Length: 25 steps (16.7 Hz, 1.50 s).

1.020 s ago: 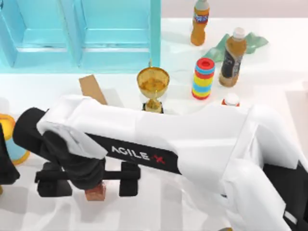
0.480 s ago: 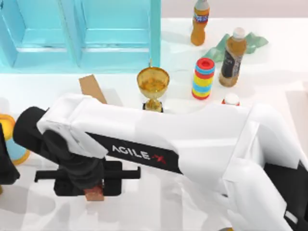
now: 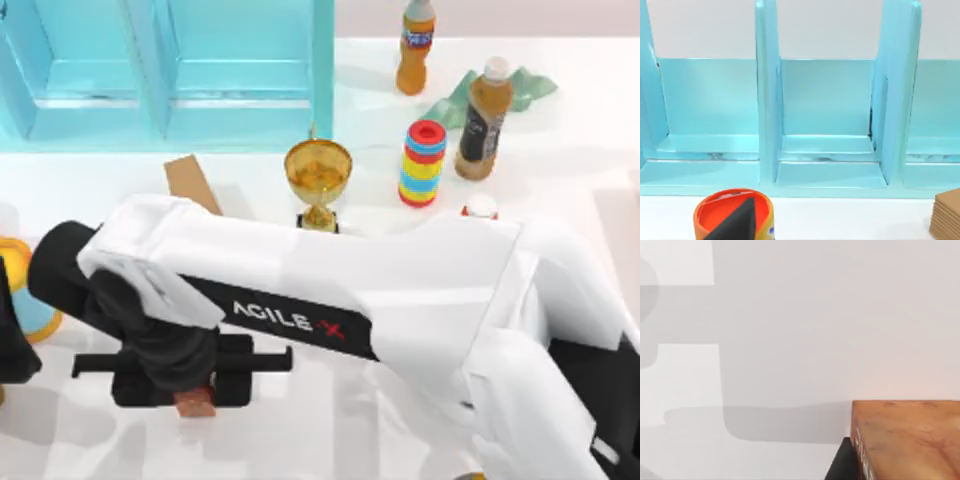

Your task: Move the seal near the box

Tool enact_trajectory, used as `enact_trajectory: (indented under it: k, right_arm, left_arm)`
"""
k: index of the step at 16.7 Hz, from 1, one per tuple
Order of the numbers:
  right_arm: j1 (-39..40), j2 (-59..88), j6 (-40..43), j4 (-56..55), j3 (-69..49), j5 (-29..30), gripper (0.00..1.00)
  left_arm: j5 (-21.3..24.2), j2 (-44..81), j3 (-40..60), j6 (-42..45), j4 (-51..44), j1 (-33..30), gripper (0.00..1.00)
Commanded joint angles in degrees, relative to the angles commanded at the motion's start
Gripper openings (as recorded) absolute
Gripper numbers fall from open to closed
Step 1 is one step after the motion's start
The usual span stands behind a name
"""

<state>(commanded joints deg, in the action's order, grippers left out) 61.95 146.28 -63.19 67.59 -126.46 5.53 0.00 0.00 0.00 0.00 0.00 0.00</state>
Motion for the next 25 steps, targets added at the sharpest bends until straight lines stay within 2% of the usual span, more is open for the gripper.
enact_trajectory:
  k: [6,13,18,21,25]
  right_arm:
    - [0.07,-0.16,-0.21,0.69,-0.91,-0.03,0.00]
    - [0.13,-0.27,-0.07,10.51,-10.40,-0.01,0.00]
    - [0.07,-0.20,-0.05,10.97,-10.82,-0.05,0.00]
    - [-2.58,-3.52,3.15,10.54,-9.98,-0.47,0.00]
    - [-11.46,-12.58,13.29,9.34,-6.27,-1.66,0.00]
  left_arm:
    - [0.00,0.00,0.00,0.00,0.00,0.00,1.00]
    - [0.00,0.00,0.00,0.00,0.00,0.00,1.00]
    - [0.00,0.00,0.00,0.00,0.00,0.00,1.00]
    - [0.00,0.00,0.00,0.00,0.00,0.00,1.00]
    - [0.00,0.00,0.00,0.00,0.00,0.00,1.00]
